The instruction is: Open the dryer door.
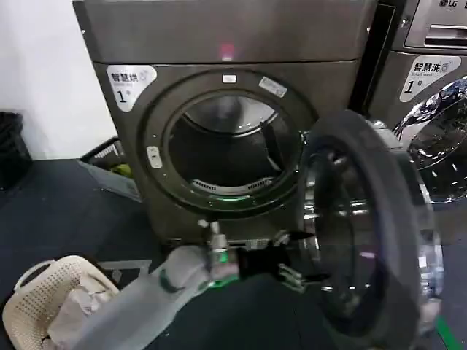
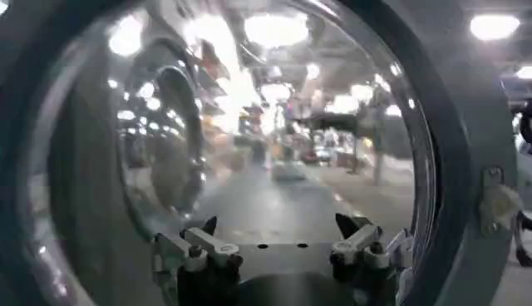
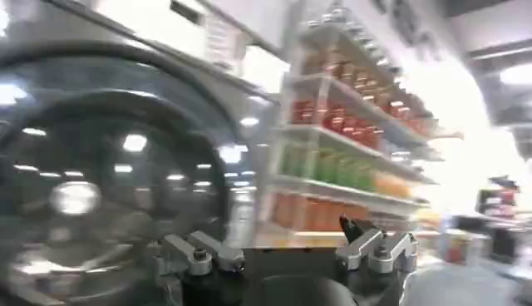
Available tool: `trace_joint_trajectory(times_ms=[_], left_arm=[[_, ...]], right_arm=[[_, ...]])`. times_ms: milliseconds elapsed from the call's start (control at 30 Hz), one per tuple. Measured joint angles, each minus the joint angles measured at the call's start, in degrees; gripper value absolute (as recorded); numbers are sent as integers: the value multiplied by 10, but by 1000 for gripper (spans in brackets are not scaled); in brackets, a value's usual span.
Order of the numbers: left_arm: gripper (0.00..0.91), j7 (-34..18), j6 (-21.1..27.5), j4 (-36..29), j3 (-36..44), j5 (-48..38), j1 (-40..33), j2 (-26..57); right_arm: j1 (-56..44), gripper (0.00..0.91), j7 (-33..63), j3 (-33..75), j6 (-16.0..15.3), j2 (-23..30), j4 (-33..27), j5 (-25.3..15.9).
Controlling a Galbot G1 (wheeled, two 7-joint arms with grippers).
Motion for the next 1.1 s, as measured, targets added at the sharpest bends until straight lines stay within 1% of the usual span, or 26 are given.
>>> trace_joint_trajectory(times_ms=[67,133,267,400,600,800,967,1100], left_arm=[[907,-3,-2,19,16,2,-19,-20],[907,-8,0,39,31,4,-36,-44],[907,-29,0,80,54,6,-71,-89],[907,-59,-11,126,68,10,-102,-137],[907,-96,-24,185,79,34,-128,-194],[907,-111,-32,226,89,80,-143,-226],[907,-120,-59,259,84,92,-158,-251],[907,-122,-64,279,87,89,-170,-263]], right_arm=[[0,907,12,25,7,-8,-18,0],[-4,907,11,49,22,-13,-36,0],[-12,907,-2,77,34,-14,-47,0],[-12,907,-6,88,37,-15,-46,0],[-23,907,-13,106,44,-14,-50,4],[-33,907,-16,117,50,-12,-54,5],[-37,907,-23,127,54,-11,-53,4],[-38,907,-23,129,55,-9,-53,3]])
